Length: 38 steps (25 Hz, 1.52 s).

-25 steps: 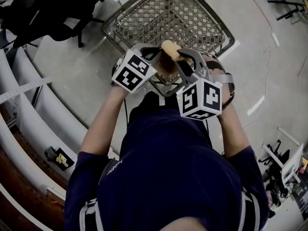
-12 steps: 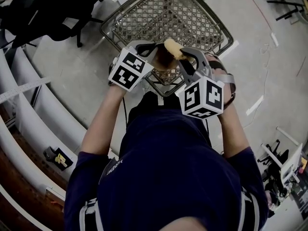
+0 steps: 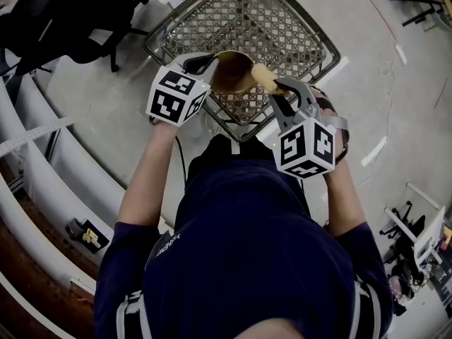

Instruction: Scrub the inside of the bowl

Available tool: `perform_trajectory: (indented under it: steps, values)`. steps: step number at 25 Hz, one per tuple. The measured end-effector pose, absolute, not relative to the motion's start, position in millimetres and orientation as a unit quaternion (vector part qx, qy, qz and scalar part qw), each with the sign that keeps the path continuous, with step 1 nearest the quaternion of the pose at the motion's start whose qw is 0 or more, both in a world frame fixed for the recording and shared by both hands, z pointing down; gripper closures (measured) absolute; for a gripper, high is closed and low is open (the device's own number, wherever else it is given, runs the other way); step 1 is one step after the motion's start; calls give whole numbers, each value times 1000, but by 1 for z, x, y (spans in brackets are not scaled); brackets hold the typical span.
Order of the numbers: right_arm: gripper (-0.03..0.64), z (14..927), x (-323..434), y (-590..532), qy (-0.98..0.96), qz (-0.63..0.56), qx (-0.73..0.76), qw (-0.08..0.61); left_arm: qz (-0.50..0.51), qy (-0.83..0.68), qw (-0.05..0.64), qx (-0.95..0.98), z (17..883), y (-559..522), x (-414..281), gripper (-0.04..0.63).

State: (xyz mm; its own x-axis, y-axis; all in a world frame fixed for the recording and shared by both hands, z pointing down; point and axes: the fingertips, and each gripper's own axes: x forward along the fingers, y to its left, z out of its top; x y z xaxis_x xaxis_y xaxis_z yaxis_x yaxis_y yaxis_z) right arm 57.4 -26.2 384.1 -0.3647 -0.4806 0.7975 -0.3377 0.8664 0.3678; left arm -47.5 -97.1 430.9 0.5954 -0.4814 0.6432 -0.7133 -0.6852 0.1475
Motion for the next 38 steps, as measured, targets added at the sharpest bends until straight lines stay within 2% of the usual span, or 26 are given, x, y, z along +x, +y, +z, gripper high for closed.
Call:
perform_trajectory:
  steps: [7, 22, 30, 38]
  values:
    - [546, 390, 43, -11, -833, -58, 223, 503, 233, -373, 260, 860, 430, -108, -65, 583]
    - [546, 395, -17, 0, -852, -86, 170, 487, 131, -369, 318, 863, 413, -112, -49, 583]
    - [546, 391, -36, -11, -855, -103, 179, 477, 110, -358, 317, 872, 402, -110, -38, 583]
    - [546, 388, -4, 2, -851, -70, 181, 489, 122, -380, 311, 862, 409, -115, -63, 583]
